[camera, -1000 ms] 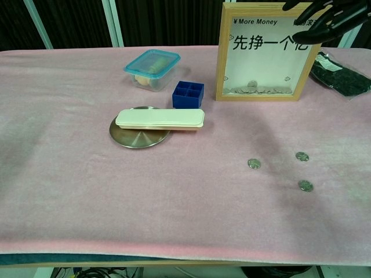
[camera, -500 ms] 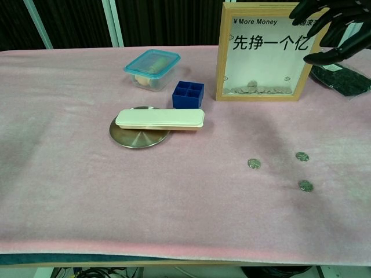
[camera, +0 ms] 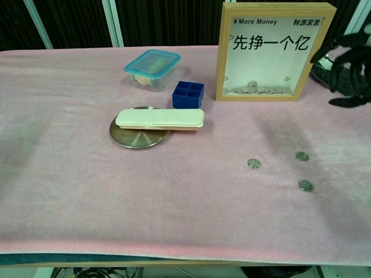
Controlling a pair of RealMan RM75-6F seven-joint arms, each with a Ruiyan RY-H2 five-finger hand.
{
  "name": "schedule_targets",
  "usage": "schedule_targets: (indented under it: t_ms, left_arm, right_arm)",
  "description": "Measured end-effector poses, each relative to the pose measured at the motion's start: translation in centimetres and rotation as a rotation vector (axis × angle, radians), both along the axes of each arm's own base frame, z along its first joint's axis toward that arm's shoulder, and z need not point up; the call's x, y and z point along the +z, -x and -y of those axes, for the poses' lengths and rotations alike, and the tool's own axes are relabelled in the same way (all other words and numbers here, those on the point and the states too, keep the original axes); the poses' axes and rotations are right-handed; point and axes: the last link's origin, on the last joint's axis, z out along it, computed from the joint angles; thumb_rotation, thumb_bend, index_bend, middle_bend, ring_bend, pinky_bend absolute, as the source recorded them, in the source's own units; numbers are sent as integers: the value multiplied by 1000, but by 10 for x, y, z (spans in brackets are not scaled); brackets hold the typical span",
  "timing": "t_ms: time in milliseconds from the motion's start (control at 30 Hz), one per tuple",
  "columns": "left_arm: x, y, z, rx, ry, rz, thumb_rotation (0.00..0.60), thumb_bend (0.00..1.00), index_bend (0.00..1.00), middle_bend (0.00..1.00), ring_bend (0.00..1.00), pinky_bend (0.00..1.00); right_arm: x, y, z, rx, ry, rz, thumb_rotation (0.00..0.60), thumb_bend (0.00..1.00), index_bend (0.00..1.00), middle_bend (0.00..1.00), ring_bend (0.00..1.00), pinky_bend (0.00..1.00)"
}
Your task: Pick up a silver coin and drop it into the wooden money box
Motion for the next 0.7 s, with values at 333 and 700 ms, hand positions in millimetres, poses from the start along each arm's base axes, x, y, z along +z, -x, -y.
schedule_targets:
  t_ms: [333,700]
  left_arm:
    - [-1,0,0,4,1,-5,600,403,65,42,0,0]
    - [-1,1,-1,6,3,-6,600,403,65,42,0,0]
  right_arm:
    - [-47,45,-19,-11,-46,-186,600,239,298,677,770,793]
    - [-81,55,-22,-12,-71,-216,600,239,297,688,776,798]
